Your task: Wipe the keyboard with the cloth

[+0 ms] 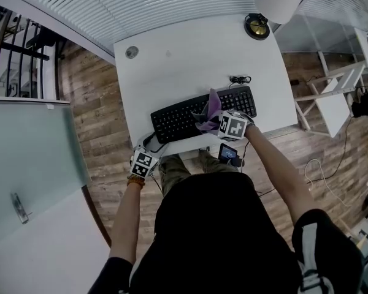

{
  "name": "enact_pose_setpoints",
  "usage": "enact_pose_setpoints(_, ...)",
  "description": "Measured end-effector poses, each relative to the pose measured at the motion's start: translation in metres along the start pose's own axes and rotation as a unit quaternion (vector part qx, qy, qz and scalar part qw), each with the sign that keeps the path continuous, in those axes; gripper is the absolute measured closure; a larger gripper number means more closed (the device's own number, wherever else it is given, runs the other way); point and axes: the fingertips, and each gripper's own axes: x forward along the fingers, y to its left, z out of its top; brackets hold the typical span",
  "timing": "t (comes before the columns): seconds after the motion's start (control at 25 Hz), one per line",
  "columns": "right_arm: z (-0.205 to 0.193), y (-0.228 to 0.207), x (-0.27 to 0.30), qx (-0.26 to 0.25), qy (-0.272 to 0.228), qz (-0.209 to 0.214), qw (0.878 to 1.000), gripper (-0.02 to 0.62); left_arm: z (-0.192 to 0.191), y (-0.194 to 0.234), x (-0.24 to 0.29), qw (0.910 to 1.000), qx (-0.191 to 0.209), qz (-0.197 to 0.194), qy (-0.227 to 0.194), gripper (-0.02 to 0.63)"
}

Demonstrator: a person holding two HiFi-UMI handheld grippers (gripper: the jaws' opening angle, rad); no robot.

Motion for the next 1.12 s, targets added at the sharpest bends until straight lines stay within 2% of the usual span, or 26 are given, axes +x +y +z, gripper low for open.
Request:
enact_pose_setpoints(0.12,0.004,0.001,0.000,0.004,0.000,0.004,1.000,0.518,0.000,0.000,-0.001,1.0000,0.000,0.000,0.000,0.324)
enact_pose_setpoints(0.24,0.018,0.002,0.010,0.000,-0.024,-0.002,1.000,0.518,0.000,0.000,-0.001,1.0000,0.002,0.001,0.000,0.324)
enact_pose_setpoints(0.44,0.037,0.012,0.033,-0.014,-0.010,0.015,1.000,0.518,0.000,0.000,0.001,1.0000,0.003,0.003,0.000,0.323)
enact_pose_setpoints(0.72,0.096,0.038,0.077,-0.051,-0.010,0.047,0.998,0.518,0.000,0.000,0.000,1.0000,-0.002,0.000,0.001,0.324)
enact_pose_setpoints(0.88,0.107,0.044,0.088,-0.065,0.006,0.061,0.996,0.520,-0.001,0.000,-0.001,1.0000,0.000,-0.001,0.000,0.324)
enact_pose_setpoints(1.12,0.121,0.043,0.092,-0.045,-0.014,0.066,0.997,0.520,-0.001,0.002,-0.001,1.0000,0.000,-0.001,0.000,0.324)
